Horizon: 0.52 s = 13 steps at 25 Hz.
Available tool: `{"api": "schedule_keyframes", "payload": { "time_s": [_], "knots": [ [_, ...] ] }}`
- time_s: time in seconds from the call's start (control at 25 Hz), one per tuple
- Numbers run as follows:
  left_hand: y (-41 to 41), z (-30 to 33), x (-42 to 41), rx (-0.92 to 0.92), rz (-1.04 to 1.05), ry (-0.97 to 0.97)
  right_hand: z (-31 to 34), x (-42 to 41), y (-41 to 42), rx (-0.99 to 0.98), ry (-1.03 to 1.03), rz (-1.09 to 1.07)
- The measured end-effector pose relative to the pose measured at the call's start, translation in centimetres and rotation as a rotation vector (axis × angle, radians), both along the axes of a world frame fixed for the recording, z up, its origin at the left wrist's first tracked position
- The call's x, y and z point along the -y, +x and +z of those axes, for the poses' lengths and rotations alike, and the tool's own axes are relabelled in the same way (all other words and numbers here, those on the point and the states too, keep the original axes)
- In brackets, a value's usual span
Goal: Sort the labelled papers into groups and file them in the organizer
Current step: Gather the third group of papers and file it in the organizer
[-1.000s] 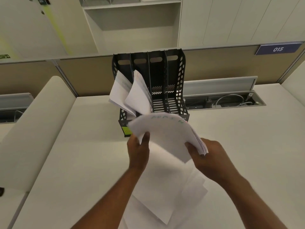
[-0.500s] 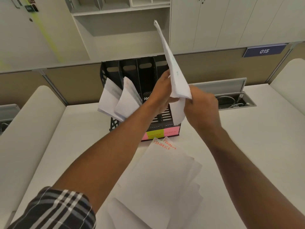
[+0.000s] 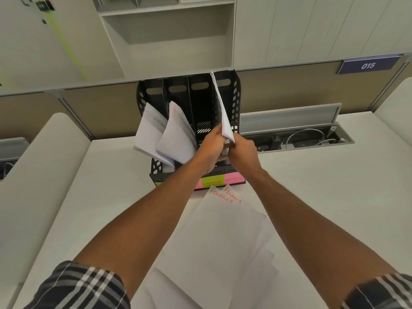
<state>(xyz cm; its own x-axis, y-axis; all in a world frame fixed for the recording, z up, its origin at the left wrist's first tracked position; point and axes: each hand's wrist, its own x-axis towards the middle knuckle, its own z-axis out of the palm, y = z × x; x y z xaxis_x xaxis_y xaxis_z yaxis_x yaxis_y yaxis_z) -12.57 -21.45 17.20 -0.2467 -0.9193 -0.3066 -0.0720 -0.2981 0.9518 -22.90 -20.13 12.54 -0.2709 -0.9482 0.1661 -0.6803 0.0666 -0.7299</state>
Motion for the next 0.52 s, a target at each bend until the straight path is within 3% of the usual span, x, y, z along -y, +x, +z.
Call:
{"api": "schedule_keyframes", "payload": {
  "time_s": [0.16, 0.32, 0.4, 0.52],
  "knots": [
    [1.4, -2.4, -2.8, 0.057, -0.073, -0.054, -2.0, 0.2, -0.5, 0.006, 0.13, -0.009],
    [5.1, -5.2, -6.0, 0.169, -0.015, -0.195, -1.4, -1.7, -2.1, -0.073, 0.171, -0.062],
    [7.7, -7.7, -8.0, 0.334, 0.011, -0.222, -1.2, -4.8, -3.3, 0.043, 0.161, -0.112],
    [11.8, -11.8, -11.0, 0.756, -0.083, -0.192, -2.8, -11.8, -4.3, 0.515, 0.219, -0.297]
  ]
}}
